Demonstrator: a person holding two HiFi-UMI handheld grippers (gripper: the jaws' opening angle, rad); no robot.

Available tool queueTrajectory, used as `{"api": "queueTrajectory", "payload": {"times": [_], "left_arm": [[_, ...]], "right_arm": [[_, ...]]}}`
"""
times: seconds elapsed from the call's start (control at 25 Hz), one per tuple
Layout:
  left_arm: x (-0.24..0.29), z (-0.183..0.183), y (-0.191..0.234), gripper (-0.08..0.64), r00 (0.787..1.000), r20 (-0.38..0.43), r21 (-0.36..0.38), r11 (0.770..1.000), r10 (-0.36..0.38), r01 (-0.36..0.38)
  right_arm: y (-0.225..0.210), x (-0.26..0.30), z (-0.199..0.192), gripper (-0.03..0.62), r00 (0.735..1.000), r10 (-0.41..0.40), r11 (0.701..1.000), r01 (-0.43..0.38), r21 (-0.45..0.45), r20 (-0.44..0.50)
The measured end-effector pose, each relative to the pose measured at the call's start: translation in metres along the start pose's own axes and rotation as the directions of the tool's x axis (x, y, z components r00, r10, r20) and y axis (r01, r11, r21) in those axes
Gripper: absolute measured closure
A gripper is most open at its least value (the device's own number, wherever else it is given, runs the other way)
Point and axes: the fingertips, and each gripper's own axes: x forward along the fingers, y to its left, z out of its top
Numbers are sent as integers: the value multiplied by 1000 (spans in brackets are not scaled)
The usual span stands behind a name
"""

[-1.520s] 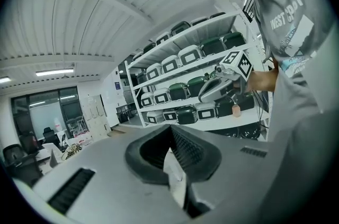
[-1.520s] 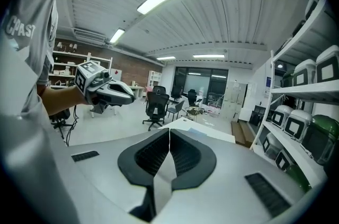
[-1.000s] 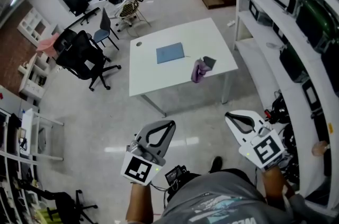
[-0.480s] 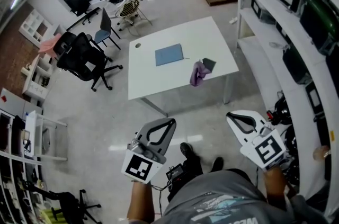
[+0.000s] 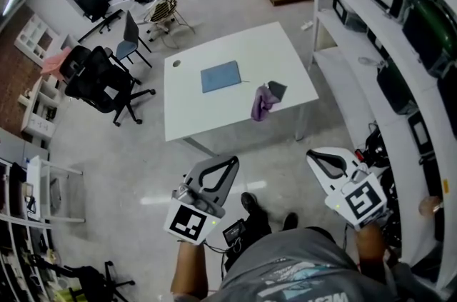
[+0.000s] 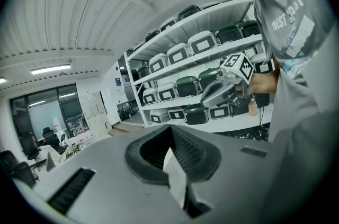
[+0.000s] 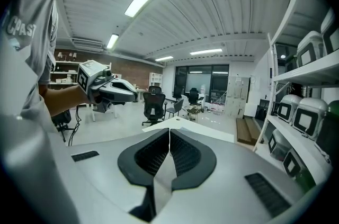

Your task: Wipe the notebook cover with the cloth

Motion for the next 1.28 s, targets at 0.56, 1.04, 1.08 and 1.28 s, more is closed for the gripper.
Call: {"api": "queueTrajectory", "payload": {"times": [0.56,1.04,1.08,1.28], "left_arm": [[5,-29,108,558,997,55,4,999,-45,45],[-14,-70,197,558,989,128,2,997,-79,79],[-16,-73,202,558,988,132,-1,997,-79,80],[-23,-84,224,558,986,152,-29,997,-71,76]], "right_arm": [[-13,90,40,561,996,-79,997,78,-10,-31],[-7,174,72,561,984,-160,987,157,-40,-78],[-5,180,75,561,984,-160,987,157,-43,-81],[0,209,81,560,983,-148,988,142,-59,-106]]}}
